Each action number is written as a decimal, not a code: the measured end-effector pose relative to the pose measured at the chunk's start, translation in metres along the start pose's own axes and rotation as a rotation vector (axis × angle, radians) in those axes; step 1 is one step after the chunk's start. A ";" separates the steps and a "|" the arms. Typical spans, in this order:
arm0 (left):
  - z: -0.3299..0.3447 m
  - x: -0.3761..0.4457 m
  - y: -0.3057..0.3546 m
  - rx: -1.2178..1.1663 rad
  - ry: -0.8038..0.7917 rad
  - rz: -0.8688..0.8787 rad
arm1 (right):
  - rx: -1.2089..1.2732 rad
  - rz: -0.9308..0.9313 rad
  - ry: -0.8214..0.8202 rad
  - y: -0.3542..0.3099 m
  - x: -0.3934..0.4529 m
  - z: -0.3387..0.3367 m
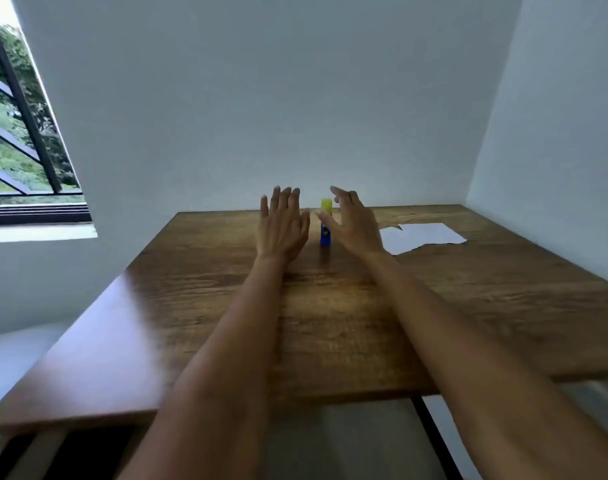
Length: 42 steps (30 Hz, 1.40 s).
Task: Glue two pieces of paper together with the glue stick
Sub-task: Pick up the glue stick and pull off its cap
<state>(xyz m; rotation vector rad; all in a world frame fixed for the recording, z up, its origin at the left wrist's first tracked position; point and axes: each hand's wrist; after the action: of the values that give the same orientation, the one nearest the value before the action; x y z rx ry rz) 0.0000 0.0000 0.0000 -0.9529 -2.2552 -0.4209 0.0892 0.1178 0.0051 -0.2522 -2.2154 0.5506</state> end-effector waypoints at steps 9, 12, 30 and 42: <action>-0.002 -0.009 0.010 0.010 -0.052 0.053 | -0.037 0.062 -0.024 -0.021 0.008 0.010; 0.002 -0.008 0.010 -0.062 -0.066 0.050 | 0.030 0.060 0.029 -0.023 0.014 0.015; 0.008 0.007 0.012 -0.478 0.037 -0.121 | 0.201 0.159 -0.478 -0.023 0.064 -0.019; 0.006 0.008 0.004 -0.740 0.217 -0.354 | 0.355 0.244 -0.113 -0.015 0.049 -0.008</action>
<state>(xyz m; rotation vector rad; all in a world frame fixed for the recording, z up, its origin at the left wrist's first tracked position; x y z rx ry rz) -0.0038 0.0100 0.0009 -0.7784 -2.0768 -1.5108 0.0634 0.1247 0.0500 -0.3116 -2.1601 1.1013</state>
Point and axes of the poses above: each hand's wrist, its own x-axis towards the middle knuckle, its own z-axis out of the palm, y = z × x, and after that the axes turned 9 degrees about x, right-handed
